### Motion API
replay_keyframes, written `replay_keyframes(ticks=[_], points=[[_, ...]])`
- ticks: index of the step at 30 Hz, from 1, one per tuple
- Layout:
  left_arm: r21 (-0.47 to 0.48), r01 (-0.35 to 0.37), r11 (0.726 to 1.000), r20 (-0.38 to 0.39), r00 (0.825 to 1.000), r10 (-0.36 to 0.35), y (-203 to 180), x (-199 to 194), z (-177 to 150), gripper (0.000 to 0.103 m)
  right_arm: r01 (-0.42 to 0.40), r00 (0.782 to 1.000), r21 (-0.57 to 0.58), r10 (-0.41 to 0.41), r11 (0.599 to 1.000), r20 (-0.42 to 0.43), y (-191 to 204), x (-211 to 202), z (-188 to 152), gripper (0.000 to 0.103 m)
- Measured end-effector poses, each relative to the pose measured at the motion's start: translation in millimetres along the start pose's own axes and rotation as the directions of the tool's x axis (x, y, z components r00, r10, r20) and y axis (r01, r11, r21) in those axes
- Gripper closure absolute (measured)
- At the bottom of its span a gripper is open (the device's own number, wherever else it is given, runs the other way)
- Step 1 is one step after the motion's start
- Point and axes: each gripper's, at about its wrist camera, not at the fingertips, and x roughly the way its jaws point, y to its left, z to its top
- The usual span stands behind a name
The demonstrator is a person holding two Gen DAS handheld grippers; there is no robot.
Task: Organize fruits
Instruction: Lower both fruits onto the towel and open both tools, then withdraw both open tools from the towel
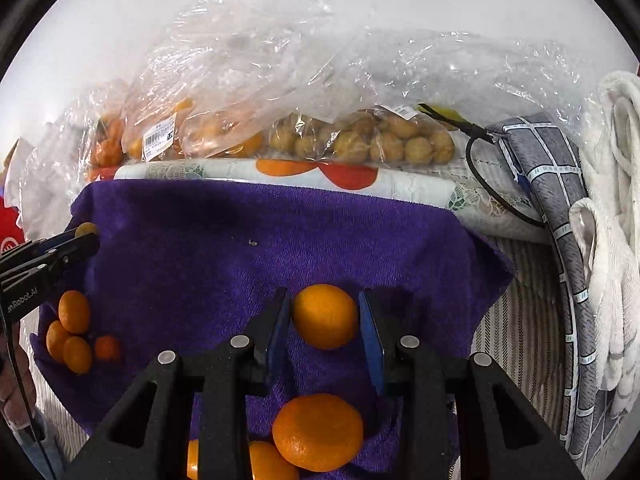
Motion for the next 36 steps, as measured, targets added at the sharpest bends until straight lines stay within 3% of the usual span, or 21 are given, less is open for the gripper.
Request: replay_keyframes(ticks=[10, 15, 21, 28, 33, 36], points=[[-0.010, -0.029, 1.000, -0.043, 0.999, 0.029, 2, 14, -4, 0.077, 0.060, 0.998, -0.042, -0.061, 0.997, -0.003, 16, 11, -4, 0.067], [-0.003, -0.040, 0.999, -0.050, 0.998, 0.040, -2, 18, -6, 0.076, 0.069, 0.998, -0.051, -0.069, 0.996, 0.010, 23, 11, -2, 0.056], [0.001, -0.057, 0.998, -0.063, 0.996, 0.057, -5, 20, -5, 0.076, 0.054, 0.998, -0.033, -0.053, 0.998, 0.016, 20, 4, 0, 0.052], [0.005, -0.081, 0.997, -0.045, 0.996, 0.081, -7, 4, -2, 0.056, 0.063, 0.998, -0.045, -0.062, 0.997, 0.030, 22, -12, 6, 0.046], [0.020, -0.081, 0.996, -0.006, 0.997, 0.082, -17, -29, -2, 0.053, 0.045, 0.998, 0.012, -0.046, 0.999, 0.039, 17, -37, 10, 0.046], [0.034, -0.074, 0.997, 0.039, 0.997, 0.073, -25, -59, -3, 0.050, 0.050, 0.994, 0.025, -0.052, 0.998, 0.097, 19, -68, 5, 0.043]])
